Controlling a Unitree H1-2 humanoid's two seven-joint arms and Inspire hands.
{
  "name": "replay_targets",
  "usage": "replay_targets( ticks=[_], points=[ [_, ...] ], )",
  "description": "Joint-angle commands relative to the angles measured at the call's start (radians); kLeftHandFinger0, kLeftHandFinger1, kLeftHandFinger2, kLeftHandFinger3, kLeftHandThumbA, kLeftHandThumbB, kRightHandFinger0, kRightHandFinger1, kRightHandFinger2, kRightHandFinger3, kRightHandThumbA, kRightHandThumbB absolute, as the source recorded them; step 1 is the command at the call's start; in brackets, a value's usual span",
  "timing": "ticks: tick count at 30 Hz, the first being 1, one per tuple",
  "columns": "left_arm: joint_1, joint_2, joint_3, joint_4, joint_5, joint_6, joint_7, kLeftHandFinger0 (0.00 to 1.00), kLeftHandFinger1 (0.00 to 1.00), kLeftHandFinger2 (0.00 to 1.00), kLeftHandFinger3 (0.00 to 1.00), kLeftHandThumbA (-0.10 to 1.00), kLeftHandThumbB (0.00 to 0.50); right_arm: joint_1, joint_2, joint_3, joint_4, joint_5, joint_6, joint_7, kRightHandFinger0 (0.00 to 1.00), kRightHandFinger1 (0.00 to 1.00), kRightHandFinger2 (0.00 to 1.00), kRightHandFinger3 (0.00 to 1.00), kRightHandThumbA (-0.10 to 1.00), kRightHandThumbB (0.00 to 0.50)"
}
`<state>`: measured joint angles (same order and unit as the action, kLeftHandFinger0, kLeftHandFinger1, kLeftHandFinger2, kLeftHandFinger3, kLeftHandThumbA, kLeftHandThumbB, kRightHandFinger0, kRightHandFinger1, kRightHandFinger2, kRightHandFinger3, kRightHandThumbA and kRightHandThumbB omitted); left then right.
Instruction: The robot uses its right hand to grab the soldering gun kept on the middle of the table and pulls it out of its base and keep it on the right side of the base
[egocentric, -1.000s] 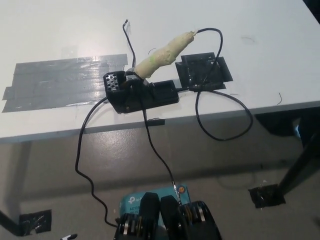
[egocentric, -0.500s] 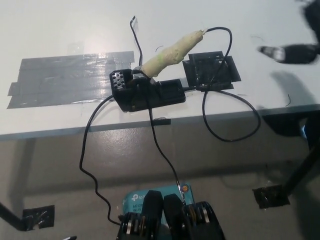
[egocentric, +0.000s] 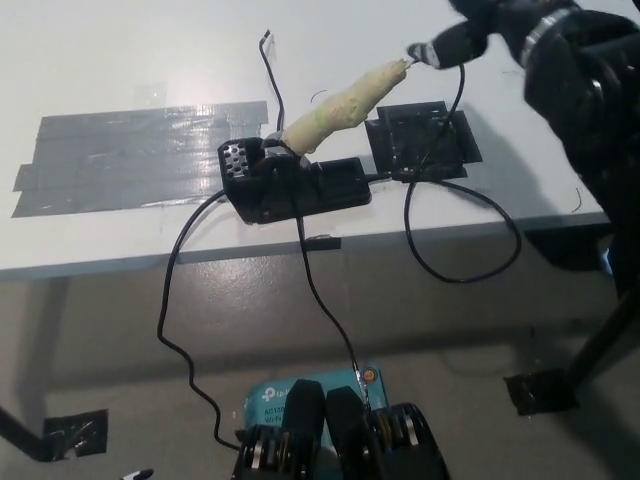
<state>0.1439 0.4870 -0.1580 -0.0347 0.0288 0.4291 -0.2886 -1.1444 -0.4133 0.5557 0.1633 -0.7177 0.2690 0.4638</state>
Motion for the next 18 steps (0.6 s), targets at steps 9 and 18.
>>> replay_targets(
  ticks=[9,18],
  points=[
    [-0.001,0.013,-0.022,-0.048,0.016,0.023,-0.032,0.64,0.74,0.93,1.0,0.36,0.315,-0.033,0.026,0.13,0.068,-0.085,-0.129,0.101,1.0,1.0,1.0,1.0,0.77,0.375],
    [-0.026,0.005,-0.038,-0.035,0.016,0.041,-0.045,0.7,0.78,0.97,1.0,0.32,0.328,-0.058,0.025,0.152,0.153,-0.1,-0.101,0.221,1.0,1.0,1.0,1.0,0.73,0.41]
  ],
)
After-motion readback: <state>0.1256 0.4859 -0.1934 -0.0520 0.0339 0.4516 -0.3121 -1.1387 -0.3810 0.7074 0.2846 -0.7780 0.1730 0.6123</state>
